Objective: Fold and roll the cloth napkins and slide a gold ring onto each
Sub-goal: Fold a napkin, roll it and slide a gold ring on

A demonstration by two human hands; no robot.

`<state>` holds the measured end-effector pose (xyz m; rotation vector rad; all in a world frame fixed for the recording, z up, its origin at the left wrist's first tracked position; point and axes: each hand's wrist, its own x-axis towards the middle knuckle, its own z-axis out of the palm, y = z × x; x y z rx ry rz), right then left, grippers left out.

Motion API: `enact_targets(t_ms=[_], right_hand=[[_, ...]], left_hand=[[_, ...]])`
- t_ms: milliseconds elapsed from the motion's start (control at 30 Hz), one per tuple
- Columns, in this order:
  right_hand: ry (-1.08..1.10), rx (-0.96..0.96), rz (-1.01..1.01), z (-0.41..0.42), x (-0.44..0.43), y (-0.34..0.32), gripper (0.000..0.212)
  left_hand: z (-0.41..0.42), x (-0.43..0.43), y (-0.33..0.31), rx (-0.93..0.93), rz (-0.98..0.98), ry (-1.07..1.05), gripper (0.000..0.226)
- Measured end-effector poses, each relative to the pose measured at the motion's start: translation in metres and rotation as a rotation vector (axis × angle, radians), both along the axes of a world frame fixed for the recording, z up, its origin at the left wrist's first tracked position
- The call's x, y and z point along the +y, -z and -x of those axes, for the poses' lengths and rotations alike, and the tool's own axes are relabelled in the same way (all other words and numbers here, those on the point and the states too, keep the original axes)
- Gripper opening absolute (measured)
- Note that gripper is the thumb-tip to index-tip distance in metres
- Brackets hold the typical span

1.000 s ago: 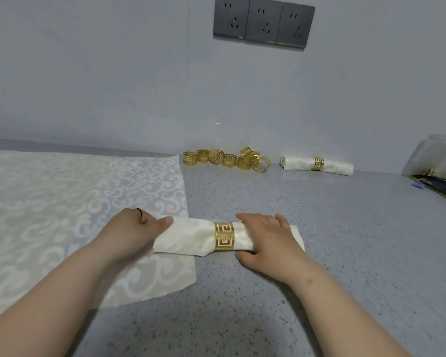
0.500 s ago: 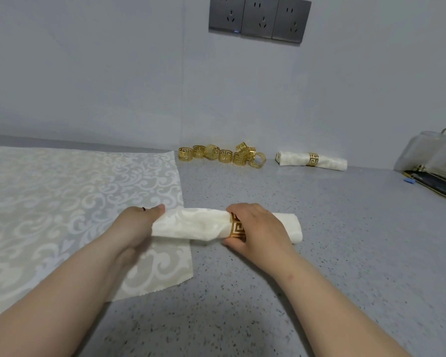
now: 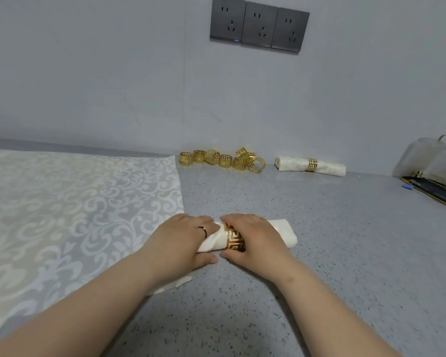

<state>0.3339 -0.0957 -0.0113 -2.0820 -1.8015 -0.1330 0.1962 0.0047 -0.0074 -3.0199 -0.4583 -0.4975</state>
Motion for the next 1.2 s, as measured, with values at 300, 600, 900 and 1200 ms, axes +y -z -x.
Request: enact_targets(t_ms=[300, 600, 900, 1200], right_hand=[[0.636, 0.86, -0.39, -0.051, -0.034, -0.019, 0.018], [0.515, 1.11, -0.17, -0.056, -0.045, -0.024, 0.007], [0.431, 1.326, -0.22, -0.049, -0.035, -0.018, 0.043], [0.489, 1.197, -0.244, -0.056, -0.039, -0.018, 0.039]], left_hand=[[-0.027, -0.013, 0.002, 0.028, 0.053, -0.065, 0.068], [-0.028, -0.002, 0.011, -0.054, 0.068, -0.105, 0.095], [-0.03, -0.005, 0.003, 0.007, 0.073, -0.127, 0.059], [-0.027, 0.002, 0.008, -0.03, 0.11, -0.1, 0.059]])
